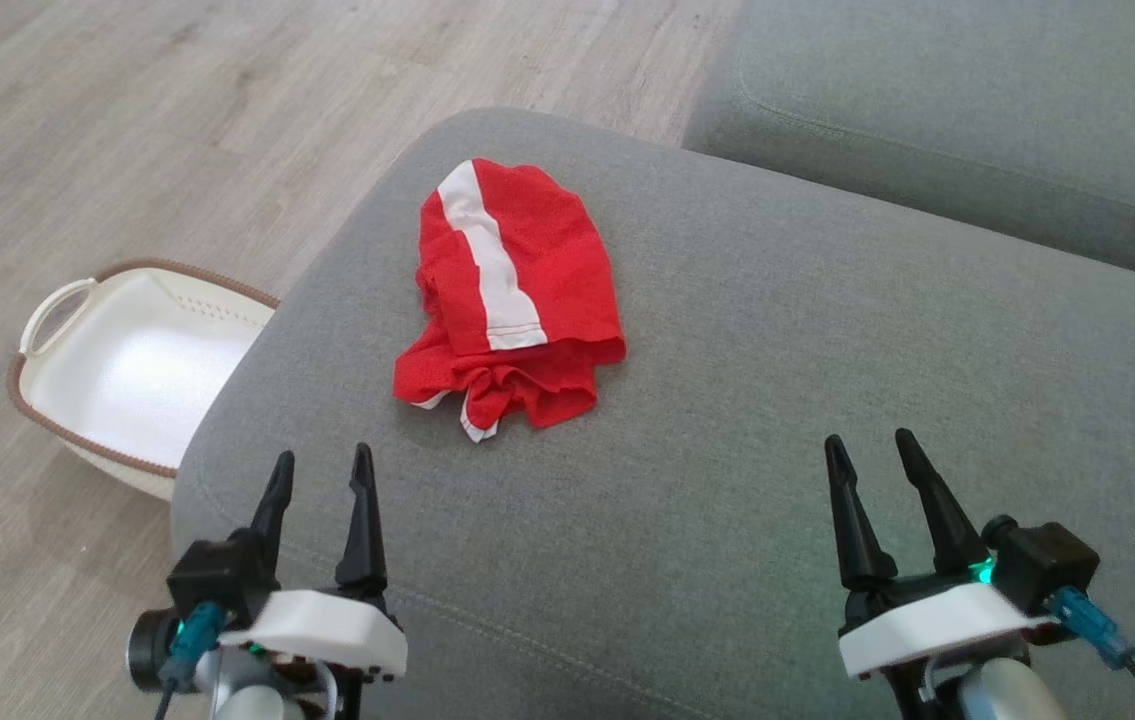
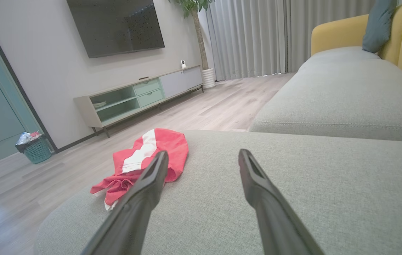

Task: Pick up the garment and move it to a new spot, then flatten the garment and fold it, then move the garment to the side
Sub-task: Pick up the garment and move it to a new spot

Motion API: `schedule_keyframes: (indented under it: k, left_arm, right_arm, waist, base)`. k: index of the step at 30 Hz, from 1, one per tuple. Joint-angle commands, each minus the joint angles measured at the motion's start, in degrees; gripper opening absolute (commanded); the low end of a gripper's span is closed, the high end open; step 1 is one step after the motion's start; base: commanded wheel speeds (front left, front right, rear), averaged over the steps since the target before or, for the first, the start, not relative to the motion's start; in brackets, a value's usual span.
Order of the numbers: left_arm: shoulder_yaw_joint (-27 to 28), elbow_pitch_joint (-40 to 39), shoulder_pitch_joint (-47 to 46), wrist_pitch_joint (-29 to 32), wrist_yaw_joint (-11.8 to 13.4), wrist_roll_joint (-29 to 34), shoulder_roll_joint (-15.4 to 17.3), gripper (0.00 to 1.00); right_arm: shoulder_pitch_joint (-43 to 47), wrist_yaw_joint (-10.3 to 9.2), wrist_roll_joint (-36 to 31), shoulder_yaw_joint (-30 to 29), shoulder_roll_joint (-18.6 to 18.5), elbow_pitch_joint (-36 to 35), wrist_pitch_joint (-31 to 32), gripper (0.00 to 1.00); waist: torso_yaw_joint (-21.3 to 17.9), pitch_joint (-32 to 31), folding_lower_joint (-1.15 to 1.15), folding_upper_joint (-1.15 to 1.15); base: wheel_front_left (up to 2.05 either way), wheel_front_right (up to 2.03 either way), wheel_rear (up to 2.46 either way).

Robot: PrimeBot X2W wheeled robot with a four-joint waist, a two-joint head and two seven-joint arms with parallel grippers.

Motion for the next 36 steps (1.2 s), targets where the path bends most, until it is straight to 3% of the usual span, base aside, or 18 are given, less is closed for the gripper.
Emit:
schedule_keyframes:
  k: [1, 9, 17, 25, 31, 36]
  left_arm:
    - [2.19, -2.05, -2.00, -0.35, -0.23, 0.58, 0.00, 1.00]
    - [5.21, -2.93, -4.01, -0.35, -0.38, 0.92, 0.00, 1.00]
    - [8.78, 3.86, -14.37, 0.05, -4.28, 1.57, 3.05, 1.00]
    - [9.78, 16.98, -33.64, 10.77, -8.92, -0.14, 9.65, 1.00]
    - [8.20, 28.01, -43.89, 21.42, -12.64, -1.59, 12.44, 1.00]
    - [6.99, 34.31, -48.74, 27.10, -14.31, -3.25, 13.43, 1.00]
  right_arm:
    - [-0.70, -0.04, 0.47, 1.50, -0.16, -1.66, -0.62, 1.00]
    - [-2.03, -0.04, -0.26, 0.75, -0.16, -1.91, -0.61, 1.00]
    - [-5.52, -0.04, -3.56, -1.75, -0.16, -5.44, 0.99, 1.00]
    - [-9.02, -0.04, -6.43, -3.71, -0.16, -12.49, 3.81, 1.00]
    - [-10.68, -0.04, -6.96, -3.44, -0.16, -16.37, 4.80, 1.00]
    - [-11.50, -0.04, -6.73, -3.25, -0.16, -18.10, 4.46, 1.00]
  waist:
    - [-0.22, 0.21, 0.00, 0.00]
    - [-2.90, 3.18, 0.00, 0.00]
    - [-6.85, 10.47, 0.00, 0.00]
    - [-11.16, 19.58, 0.00, 0.00]
    - [-13.66, 24.42, 0.00, 0.00]
    - [-15.07, 26.83, 0.00, 0.00]
  base:
    - [0.00, 0.00, 0.00]
    - [0.00, 0.00, 0.00]
    - [0.00, 0.00, 0.00]
    - [0.00, 0.00, 0.00]
    - [0.00, 0.00, 0.00]
    - [0.00, 0.00, 0.00]
